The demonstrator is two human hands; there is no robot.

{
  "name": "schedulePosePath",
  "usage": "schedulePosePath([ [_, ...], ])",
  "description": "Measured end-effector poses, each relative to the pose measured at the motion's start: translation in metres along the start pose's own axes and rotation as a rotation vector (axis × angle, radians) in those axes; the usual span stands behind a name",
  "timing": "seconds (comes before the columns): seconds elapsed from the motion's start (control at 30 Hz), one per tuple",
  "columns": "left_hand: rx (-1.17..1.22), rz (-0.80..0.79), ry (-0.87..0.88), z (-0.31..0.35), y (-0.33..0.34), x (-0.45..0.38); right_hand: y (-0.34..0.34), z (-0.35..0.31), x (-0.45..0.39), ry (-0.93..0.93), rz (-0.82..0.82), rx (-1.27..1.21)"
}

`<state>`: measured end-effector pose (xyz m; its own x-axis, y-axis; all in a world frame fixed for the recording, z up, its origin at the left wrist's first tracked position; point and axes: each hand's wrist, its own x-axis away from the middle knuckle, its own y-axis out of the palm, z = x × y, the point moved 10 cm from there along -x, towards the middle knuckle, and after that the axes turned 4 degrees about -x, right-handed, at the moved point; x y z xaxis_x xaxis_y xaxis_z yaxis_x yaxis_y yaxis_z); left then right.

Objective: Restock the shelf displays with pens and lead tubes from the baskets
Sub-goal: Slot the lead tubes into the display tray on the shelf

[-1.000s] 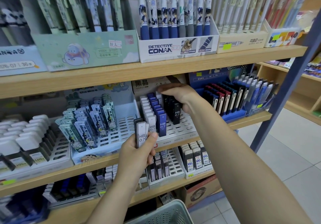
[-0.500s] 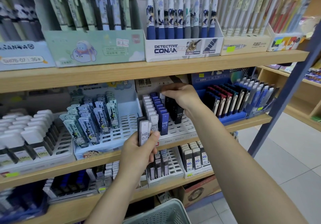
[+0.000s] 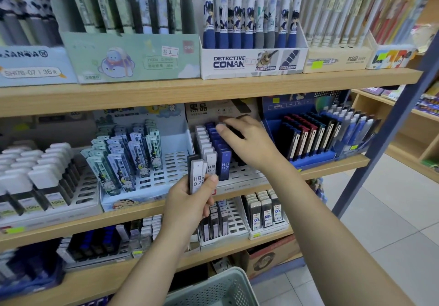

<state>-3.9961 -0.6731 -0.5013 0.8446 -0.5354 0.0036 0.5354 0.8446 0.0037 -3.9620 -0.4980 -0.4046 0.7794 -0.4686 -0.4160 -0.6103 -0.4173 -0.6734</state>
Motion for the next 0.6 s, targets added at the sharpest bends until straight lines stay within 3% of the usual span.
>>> schedulePosePath([
  [0.2,0.002,0.001,-0.007,-0.001,-0.001,0.0,0.009,-0.004,-0.002,0.097,-0.182,0.217],
  [0.43,-0.01,0.004,-0.023,-0.002,-0.001,-0.001,0.009,-0.003,0.002,0.087,-0.181,0.255],
  [0.5,-0.043,-0.014,-0.016,0.001,-0.001,0.001,0.001,-0.008,0.006,0.056,-0.09,0.204],
  [0.6,-0.073,-0.061,-0.011,0.007,0.002,0.004,-0.027,-0.029,0.028,-0.098,0.219,-0.013],
])
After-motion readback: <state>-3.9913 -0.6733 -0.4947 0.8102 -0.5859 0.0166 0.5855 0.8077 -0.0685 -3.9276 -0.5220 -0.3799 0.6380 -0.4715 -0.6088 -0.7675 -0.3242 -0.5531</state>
